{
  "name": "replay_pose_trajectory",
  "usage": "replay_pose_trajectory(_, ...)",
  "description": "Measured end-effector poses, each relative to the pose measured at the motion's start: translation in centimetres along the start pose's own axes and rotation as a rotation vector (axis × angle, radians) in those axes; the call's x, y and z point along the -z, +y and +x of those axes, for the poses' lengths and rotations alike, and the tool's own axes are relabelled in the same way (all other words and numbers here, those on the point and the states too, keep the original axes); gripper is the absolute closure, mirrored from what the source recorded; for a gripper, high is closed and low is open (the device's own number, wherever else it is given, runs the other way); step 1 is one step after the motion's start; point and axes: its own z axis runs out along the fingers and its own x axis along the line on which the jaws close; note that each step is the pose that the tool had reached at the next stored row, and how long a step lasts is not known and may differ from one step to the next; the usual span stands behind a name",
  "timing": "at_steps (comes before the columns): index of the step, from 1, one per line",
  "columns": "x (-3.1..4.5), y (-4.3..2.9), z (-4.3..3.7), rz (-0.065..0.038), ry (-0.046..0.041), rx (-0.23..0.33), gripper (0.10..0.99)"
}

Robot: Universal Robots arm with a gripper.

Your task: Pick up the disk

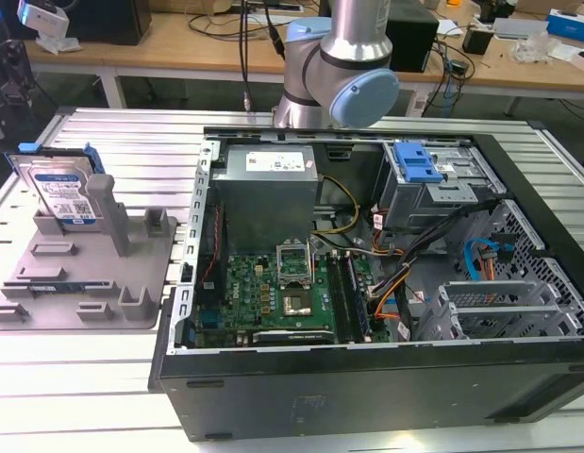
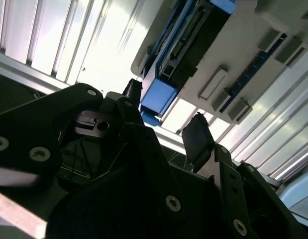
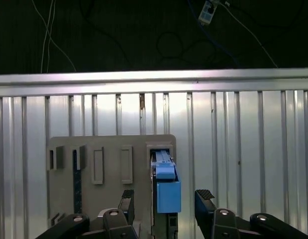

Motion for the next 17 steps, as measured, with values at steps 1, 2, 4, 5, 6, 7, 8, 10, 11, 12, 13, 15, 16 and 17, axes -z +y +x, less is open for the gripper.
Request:
replay_pose_trajectory(1, -0.05, 0.0, 0.0, 0.0, 0.0001, 0.0, 0.486)
replay_pose_trajectory(2, -0.12, 0.0, 0.0, 0.0, 0.0001, 0.0, 0.486)
replay_pose_trajectory(4, -0.24, -0.01, 0.0, 0.0, 0.0001, 0.0, 0.486)
replay_pose_trajectory(5, -0.34, -0.01, 0.0, 0.0, 0.0001, 0.0, 0.486)
replay_pose_trajectory(6, -0.41, -0.01, 0.0, 0.0, 0.0001, 0.0, 0.486)
replay_pose_trajectory(7, -0.47, -0.01, 0.0, 0.0, 0.0001, 0.0, 0.486)
replay_pose_trajectory(8, -0.54, -0.01, 0.0, 0.0, 0.0001, 0.0, 0.486)
replay_pose_trajectory(10, -0.66, -0.02, 0.0, 0.0, 0.0001, 0.0, 0.486)
replay_pose_trajectory(11, -0.69, -0.02, 0.01, 0.0, 0.0002, 0.0, 0.486)
replay_pose_trajectory(12, -0.76, -0.03, 0.01, 0.0, 0.0001, 0.0, 0.486)
replay_pose_trajectory(13, -0.8, -0.03, 0.01, 0.0, 0.0001, 0.0, 0.486)
replay_pose_trajectory(15, -0.91, -0.04, 0.01, 0.0, 0.0001, 0.0, 0.486)
replay_pose_trajectory(16, -0.98, -0.04, 0.01, 0.0, 0.0001, 0.0, 0.486)
replay_pose_trajectory(17, -1.02, -0.04, 0.01, 0.0, 0.0002, 0.0, 0.486)
